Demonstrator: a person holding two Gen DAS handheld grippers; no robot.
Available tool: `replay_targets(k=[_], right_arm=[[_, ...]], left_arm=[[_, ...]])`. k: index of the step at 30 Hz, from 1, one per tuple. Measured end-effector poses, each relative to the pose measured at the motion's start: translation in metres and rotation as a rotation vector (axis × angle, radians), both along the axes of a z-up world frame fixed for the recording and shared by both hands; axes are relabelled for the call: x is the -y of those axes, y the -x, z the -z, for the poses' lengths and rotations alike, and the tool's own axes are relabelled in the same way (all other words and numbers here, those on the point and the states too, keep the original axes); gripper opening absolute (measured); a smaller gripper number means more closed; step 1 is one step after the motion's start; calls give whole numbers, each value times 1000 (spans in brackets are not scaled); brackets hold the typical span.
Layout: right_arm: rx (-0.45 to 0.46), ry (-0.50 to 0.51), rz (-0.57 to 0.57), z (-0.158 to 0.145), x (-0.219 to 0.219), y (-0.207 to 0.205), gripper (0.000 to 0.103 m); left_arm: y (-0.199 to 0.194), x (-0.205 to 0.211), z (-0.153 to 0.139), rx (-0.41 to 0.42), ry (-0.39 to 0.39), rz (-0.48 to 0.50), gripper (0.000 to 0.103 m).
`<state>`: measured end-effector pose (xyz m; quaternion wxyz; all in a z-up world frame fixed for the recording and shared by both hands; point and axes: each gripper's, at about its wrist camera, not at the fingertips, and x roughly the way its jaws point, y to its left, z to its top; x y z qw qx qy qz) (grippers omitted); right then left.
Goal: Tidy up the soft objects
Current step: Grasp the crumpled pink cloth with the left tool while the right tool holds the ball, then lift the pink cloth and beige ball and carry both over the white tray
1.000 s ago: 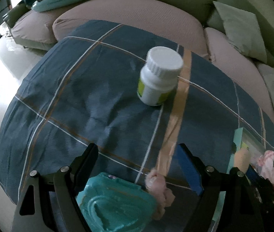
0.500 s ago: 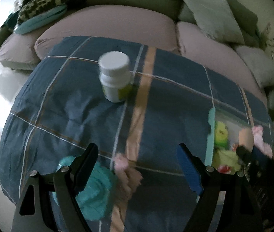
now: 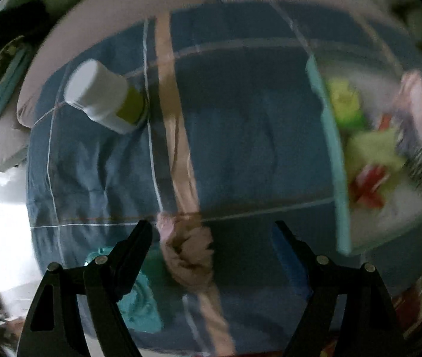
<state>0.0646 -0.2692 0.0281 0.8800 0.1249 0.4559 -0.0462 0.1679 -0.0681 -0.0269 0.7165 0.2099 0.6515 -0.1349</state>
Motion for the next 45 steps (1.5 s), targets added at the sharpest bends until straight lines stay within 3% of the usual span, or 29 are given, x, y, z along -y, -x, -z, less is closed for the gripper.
replay_targets(k=[3, 9, 12, 15, 27, 31, 45], right_arm=[[10, -12, 25, -2, 10, 4, 50], [10, -24, 56, -2, 21, 6, 50], [9, -25, 63, -1, 24, 5, 50], [7, -26, 68, -1, 25, 5, 50], [-4, -12, 87, 2, 28, 4, 50], [-9, -9, 94, 3, 30, 4, 50], [-6, -2, 88, 1, 27, 5, 50]], left_arm=[[-3, 2, 8, -25, -85, 44, 82], [-10, -2, 22, -109, -127, 61, 82], [-12, -5, 30, -121, -126, 50, 66], [-12, -9, 37, -133, -117, 31, 62], [-9, -6, 41, -84, -123, 36, 28], [-10, -5, 40, -58, -114, 33, 16], [1, -7, -14, 94, 69, -33, 15]])
